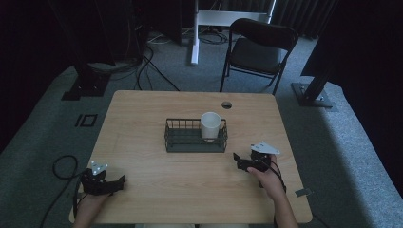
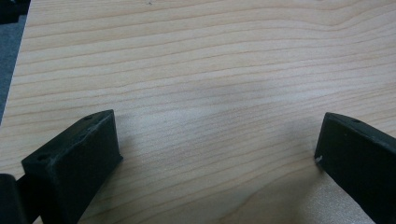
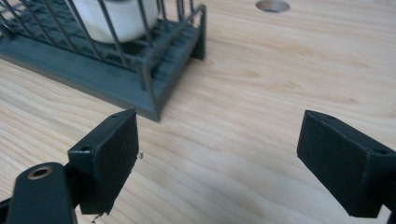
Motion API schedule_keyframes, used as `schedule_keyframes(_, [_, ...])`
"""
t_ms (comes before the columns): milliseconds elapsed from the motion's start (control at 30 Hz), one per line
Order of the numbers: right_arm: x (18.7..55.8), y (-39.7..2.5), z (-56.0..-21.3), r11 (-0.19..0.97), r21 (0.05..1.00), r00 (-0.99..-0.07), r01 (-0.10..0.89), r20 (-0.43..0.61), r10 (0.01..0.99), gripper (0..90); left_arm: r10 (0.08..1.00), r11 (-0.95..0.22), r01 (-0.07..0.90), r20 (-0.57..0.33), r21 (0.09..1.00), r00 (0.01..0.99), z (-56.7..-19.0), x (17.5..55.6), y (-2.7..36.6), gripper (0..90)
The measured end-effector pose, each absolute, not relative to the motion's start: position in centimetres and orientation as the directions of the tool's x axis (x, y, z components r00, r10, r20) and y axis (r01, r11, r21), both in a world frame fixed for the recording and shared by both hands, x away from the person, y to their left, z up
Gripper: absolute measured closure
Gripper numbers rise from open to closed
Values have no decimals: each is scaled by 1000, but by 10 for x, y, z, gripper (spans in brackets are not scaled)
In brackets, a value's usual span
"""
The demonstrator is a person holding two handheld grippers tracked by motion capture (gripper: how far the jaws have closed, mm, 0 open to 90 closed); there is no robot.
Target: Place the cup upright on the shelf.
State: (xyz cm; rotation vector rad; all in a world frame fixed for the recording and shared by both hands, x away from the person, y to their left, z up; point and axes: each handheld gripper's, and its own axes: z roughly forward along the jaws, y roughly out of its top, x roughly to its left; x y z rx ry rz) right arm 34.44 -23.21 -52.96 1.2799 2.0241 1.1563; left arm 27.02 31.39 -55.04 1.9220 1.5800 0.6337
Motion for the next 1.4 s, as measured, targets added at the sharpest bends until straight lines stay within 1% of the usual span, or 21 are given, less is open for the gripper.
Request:
schedule_keyframes(267, [337, -244, -534, 190, 836, -424, 515, 56, 904, 125, 981, -144, 714, 6, 685, 192, -550, 270, 314, 1])
schedule_keyframes(467, [332, -256, -538, 170, 821, -384, 545, 64, 921, 125, 981, -144, 714, 6, 686, 192, -550, 270, 314, 1])
schedule_keyframes(600, [329, -264, -540, 188, 807, -364, 560, 36, 931, 125, 981, -144, 714, 6, 685, 192, -550, 270, 314, 1])
schedule_keyframes(933, [325, -278, -545, 194, 761, -306, 620, 7, 952, 121, 981, -144, 713, 6, 686, 192, -550, 270, 314, 1])
schedule_keyframes(1033, [323, -282, -545, 193, 760, -287, 621, -9, 958, 118, 981, -144, 714, 6, 686, 192, -550, 270, 314, 1])
schedule_keyframes(1167, [322, -289, -545, 171, 751, -262, 638, 2, 965, 118, 981, -144, 714, 6, 686, 192, -550, 270, 314, 1])
schedule_keyframes(1400, [319, -298, -552, 167, 726, -241, 667, -2, 971, 116, 981, -144, 714, 6, 686, 192, -550, 270, 314, 1])
